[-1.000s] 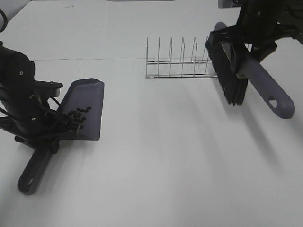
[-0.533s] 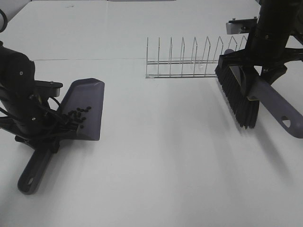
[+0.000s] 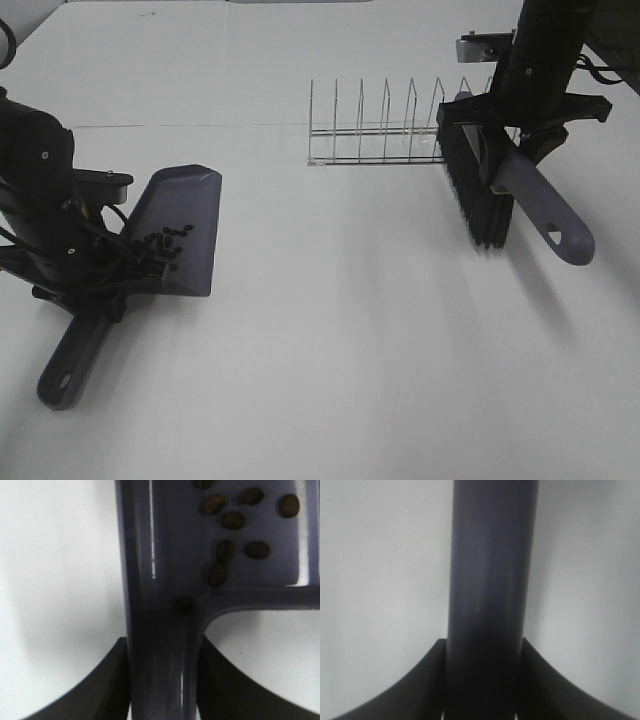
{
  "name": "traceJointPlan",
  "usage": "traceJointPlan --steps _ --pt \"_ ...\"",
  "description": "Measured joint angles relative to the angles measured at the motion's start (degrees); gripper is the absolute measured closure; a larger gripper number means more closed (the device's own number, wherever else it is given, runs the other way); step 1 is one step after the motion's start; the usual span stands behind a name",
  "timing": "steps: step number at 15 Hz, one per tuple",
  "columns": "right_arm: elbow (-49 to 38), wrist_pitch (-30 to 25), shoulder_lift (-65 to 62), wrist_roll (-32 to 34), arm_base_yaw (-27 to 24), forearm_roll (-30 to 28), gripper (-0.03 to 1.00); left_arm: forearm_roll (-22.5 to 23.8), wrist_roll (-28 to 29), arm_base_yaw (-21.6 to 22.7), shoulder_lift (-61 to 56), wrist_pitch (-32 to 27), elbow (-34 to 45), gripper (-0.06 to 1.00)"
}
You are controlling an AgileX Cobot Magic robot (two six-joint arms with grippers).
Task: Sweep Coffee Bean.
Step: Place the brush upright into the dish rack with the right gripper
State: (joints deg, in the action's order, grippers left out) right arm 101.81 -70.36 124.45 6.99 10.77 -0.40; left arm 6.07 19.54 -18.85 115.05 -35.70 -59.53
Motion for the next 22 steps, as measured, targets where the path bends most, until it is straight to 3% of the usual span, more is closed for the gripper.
traceJointPlan --steps 12,19,21,22 --pt "21.43 -0.46 13.01 0.23 -0.06 -1.15 0.65 0.46 -0.06 0.00 0.00 0.46 0.00 0.59" --pt "25.15 -0.17 15.87 1.15 -0.06 -3.55 0.65 0.46 -0.06 0.00 0.00 0.52 0.00 0.59" --pt "25.27 -0.06 15.87 1.26 -0.06 -3.55 0.58 0.46 -0.06 0.00 0.00 0.52 0.00 0.59" --pt "25.27 0.00 15.87 1.26 -0.06 -3.61 0.44 0.46 -0.06 0.00 0.00 0.52 0.00 0.59"
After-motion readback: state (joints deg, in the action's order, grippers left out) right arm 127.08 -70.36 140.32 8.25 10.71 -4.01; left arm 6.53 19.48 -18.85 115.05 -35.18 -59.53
